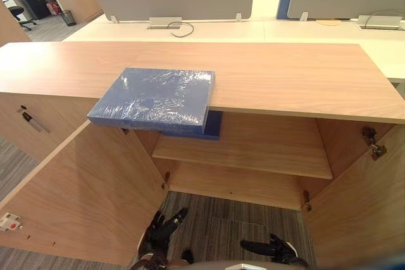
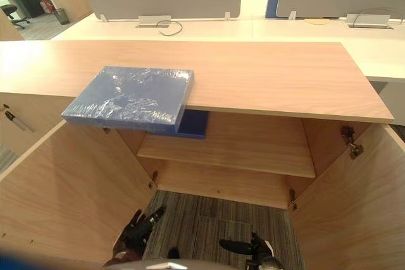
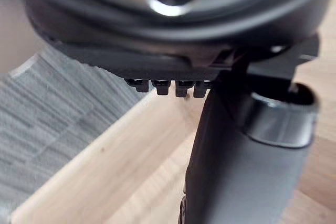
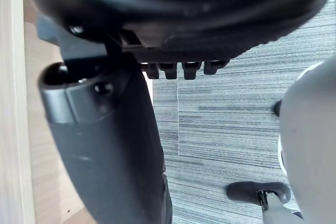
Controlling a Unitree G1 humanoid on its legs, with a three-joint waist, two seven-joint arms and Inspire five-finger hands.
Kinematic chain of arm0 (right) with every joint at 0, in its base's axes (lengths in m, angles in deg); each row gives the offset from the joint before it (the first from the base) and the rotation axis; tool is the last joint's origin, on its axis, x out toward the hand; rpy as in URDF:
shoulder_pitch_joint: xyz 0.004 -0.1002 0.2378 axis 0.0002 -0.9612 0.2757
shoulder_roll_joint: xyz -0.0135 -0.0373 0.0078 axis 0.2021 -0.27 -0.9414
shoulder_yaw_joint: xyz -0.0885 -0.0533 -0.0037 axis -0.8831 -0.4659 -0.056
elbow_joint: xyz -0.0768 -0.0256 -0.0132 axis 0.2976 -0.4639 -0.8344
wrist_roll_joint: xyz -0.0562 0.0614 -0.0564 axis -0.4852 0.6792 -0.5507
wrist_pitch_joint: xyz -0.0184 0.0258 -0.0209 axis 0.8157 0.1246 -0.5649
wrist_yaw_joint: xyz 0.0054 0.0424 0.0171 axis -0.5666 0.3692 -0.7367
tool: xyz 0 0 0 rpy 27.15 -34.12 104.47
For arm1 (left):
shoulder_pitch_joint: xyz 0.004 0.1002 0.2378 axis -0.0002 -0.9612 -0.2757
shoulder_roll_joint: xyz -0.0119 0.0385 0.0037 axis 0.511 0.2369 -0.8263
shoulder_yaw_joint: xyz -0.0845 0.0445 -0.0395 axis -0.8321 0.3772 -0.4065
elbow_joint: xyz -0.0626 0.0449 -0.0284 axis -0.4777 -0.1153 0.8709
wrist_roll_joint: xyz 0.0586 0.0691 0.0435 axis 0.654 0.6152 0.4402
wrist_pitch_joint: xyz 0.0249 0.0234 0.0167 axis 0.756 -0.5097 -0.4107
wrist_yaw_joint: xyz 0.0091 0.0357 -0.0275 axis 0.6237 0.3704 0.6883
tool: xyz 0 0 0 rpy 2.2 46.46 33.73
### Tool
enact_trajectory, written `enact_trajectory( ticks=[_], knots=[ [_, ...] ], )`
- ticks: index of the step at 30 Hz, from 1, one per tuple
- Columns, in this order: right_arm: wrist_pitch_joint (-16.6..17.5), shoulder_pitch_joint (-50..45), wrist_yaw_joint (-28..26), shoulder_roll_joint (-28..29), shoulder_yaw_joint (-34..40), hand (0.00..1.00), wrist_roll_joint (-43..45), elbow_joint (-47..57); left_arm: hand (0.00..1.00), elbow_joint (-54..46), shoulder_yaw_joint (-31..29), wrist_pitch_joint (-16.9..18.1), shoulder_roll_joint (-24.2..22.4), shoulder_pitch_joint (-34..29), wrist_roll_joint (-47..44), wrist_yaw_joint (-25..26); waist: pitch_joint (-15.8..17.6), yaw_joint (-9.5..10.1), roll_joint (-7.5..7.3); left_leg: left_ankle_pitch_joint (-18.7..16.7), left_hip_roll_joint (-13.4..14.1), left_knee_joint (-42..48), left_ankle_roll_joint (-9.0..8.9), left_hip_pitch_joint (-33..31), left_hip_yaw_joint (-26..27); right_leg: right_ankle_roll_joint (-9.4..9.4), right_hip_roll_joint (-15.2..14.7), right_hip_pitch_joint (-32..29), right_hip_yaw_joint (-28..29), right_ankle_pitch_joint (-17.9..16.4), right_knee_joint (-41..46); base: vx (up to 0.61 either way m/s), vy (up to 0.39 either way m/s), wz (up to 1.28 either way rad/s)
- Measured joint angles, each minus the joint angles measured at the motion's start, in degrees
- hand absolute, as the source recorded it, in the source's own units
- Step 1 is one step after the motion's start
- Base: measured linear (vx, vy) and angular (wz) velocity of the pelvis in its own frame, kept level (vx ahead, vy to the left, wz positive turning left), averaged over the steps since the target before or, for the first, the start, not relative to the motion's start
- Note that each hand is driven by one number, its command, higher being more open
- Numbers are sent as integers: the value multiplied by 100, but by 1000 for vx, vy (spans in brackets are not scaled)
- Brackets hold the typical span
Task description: Walk over to the cabinet, pick up the folder, carry it to the office cabinet, place the folder inside the office cabinet, then close the office cabinet door
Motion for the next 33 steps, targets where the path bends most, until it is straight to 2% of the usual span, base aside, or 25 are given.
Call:
enact_trajectory(
  ticks=[4, 10, 12, 14, 16, 20, 22, 24, 26, 31, 33],
  knots=[
    [-24, 3, -9, 25, -203, 100, -113, 15, 100, -1067, 101, 11, 7, -200, 394, 52, -46, 23, -63, 0, -83, -15, 1, 1, 24, 1, -90, 23, 0, 0, -52, -15, 43, -1],
    [-131, 12, -22, 63, -244, 100, -435, 42, 100, -1826, -327, -9, 1, -301, 2686, 403, -87, 164, -87, 22, -143, -27, 32, 3, -58, 8, -123, 112, -123, -2, -136, -29, 22, 8],
    [-149, -4, -23, 64, -244, 100, -473, 42, 100, -2206, -569, -121, -16, -467, 3499, 540, -125, 208, -80, 35, -144, -29, 47, -26, -96, 12, -110, 121, -157, -4, -174, -28, -8, 10],
    [-172, -4, -23, 59, -244, 100, -534, 42, 100, -2381, -775, -151, -81, -475, 3909, 672, -141, 276, -64, 46, -143, -30, 46, -36, -114, 15, -103, 130, -173, -6, -197, -25, -5, 5],
    [-199, -1, -24, 64, -253, 100, -651, 41, 100, -2561, -975, -161, -185, -475, 4324, 873, -166, 300, -56, 51, -143, -30, 43, -43, -128, 20, -99, 136, -184, -9, -206, -28, -2, 4],
    [-215, -46, -28, 92, -259, 100, -660, -35, 100, -3352, -1298, -327, -528, -523, 5902, 1603, -346, 310, -86, 64, -135, 0, 39, -125, -132, 77, -87, 91, -178, 41, -268, -3, 0, 1],
    [-215, -39, -26, 96, -260, 100, -663, -92, 100, -3659, -1332, -384, -584, -521, 6341, 1826, -399, 311, -97, 65, -133, 1, 39, -130, -112, 77, -88, 83, -162, 56, -278, 2, 8, -3],
    [-214, -48, -16, 100, -265, 100, -689, -124, 100, -4042, -1382, -545, -617, -466, 7155, 2229, -469, 312, -97, 64, -119, 2, 39, -134, -61, 98, -87, 57, -117, 90, -281, -4, 18, -10],
    [-214, -73, -11, 101, -272, 100, -733, -131, 100, -4314, -1450, -709, -697, -366, 7533, 2502, -509, 311, -102, 64, -110, 2, 39, -150, -32, 97, -88, 21, -84, 107, -281, -26, 24, -10],
    [-154, -90, 40, 136, -352, 100, -870, -193, 100, -5171, -1157, -783, -565, -251, 8296, 3148, -585, 323, -156, 52, -108, -1, 48, -146, 9, 88, -94, 6, -22, 123, -281, -40, 24, -5],
    [-117, -96, 31, 136, -440, 100, -891, -237, 100, -5526, -863, -777, -235, -57, 8635, 3291, -645, 321, -128, 6, -106, -26, 32, -143, 29, 81, -95, -1, 3, 127, -282, -56, 23, -5]
  ],
)
